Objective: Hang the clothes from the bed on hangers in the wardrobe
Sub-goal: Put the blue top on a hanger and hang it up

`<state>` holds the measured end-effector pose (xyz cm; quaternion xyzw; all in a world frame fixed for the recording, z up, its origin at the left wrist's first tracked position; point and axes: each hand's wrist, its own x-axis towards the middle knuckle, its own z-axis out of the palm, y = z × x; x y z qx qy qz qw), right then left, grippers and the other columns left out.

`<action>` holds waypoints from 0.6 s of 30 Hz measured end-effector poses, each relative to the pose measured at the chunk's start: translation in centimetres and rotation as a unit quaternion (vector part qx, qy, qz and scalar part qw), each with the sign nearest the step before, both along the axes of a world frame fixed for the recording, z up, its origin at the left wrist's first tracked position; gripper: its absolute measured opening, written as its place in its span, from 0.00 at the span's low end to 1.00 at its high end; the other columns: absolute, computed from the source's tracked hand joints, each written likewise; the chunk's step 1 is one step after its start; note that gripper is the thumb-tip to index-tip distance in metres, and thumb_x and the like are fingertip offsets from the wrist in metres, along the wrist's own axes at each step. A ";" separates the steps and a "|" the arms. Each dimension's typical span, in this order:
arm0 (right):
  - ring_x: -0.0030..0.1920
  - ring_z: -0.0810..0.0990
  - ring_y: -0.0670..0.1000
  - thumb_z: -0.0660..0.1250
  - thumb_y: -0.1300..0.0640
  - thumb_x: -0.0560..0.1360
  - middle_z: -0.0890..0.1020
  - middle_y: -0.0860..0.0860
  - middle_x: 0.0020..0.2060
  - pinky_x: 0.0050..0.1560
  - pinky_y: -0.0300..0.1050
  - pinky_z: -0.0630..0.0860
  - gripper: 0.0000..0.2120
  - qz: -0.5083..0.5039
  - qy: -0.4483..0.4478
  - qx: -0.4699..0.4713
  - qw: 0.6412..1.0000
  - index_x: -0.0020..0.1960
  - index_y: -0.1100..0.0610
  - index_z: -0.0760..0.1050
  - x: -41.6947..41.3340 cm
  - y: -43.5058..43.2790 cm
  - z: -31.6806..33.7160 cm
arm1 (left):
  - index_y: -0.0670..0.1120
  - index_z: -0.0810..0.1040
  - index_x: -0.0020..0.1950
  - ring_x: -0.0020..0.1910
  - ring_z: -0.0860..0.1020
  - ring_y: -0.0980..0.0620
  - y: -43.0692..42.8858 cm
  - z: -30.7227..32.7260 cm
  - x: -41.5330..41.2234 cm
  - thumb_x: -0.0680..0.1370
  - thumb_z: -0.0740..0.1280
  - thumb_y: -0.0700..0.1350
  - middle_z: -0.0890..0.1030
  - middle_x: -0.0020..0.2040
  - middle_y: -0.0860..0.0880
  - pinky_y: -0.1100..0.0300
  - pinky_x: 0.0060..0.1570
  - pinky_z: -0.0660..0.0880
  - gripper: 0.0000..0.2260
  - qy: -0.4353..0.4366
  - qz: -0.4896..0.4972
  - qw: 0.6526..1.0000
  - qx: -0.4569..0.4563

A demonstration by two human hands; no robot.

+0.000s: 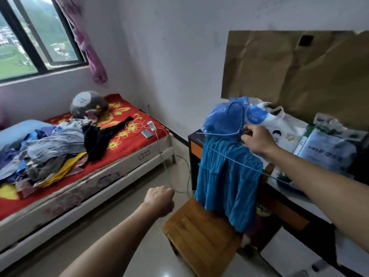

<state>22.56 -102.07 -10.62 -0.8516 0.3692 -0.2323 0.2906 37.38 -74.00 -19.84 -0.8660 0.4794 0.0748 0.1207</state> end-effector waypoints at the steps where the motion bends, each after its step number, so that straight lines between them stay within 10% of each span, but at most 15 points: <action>1: 0.37 0.76 0.55 0.67 0.55 0.75 0.77 0.52 0.34 0.39 0.49 0.71 0.07 -0.019 0.002 0.012 1.000 0.40 0.56 0.74 0.3 -1.2 -0.1 | 0.47 0.76 0.52 0.49 0.79 0.47 -1.7 -0.3 1.1 0.79 0.61 0.49 0.80 0.51 0.48 0.56 0.39 0.70 0.08 0.000 -0.014 1.000 0.000; 6: 0.31 0.72 0.55 0.63 0.37 0.75 0.70 0.49 0.26 0.33 0.47 0.64 0.24 -0.135 0.033 0.003 0.990 0.31 0.53 0.64 3.7 -7.6 -0.5 | 0.46 0.76 0.52 0.49 0.79 0.47 -9.6 -1.0 8.5 0.79 0.62 0.49 0.80 0.51 0.47 0.56 0.40 0.72 0.08 0.007 -0.072 0.997 -0.009; 13: 0.37 0.79 0.61 0.65 0.49 0.76 0.81 0.55 0.31 0.41 0.56 0.77 0.17 -0.292 -0.070 0.079 0.951 0.33 0.57 0.77 7.0 -14.9 -0.8 | 0.46 0.77 0.55 0.53 0.79 0.44 -20.2 -0.8 17.3 0.78 0.61 0.49 0.80 0.54 0.46 0.53 0.45 0.74 0.11 0.028 -0.142 0.989 -0.010; 18: 0.30 0.70 0.56 0.68 0.55 0.73 0.73 0.54 0.26 0.34 0.50 0.68 0.13 -0.345 -0.117 0.092 0.927 0.34 0.61 0.77 7.1 -18.2 -1.9 | 0.46 0.76 0.54 0.49 0.79 0.44 -26.9 -2.6 18.5 0.78 0.60 0.51 0.80 0.50 0.46 0.55 0.42 0.74 0.12 0.117 -0.130 0.984 -0.041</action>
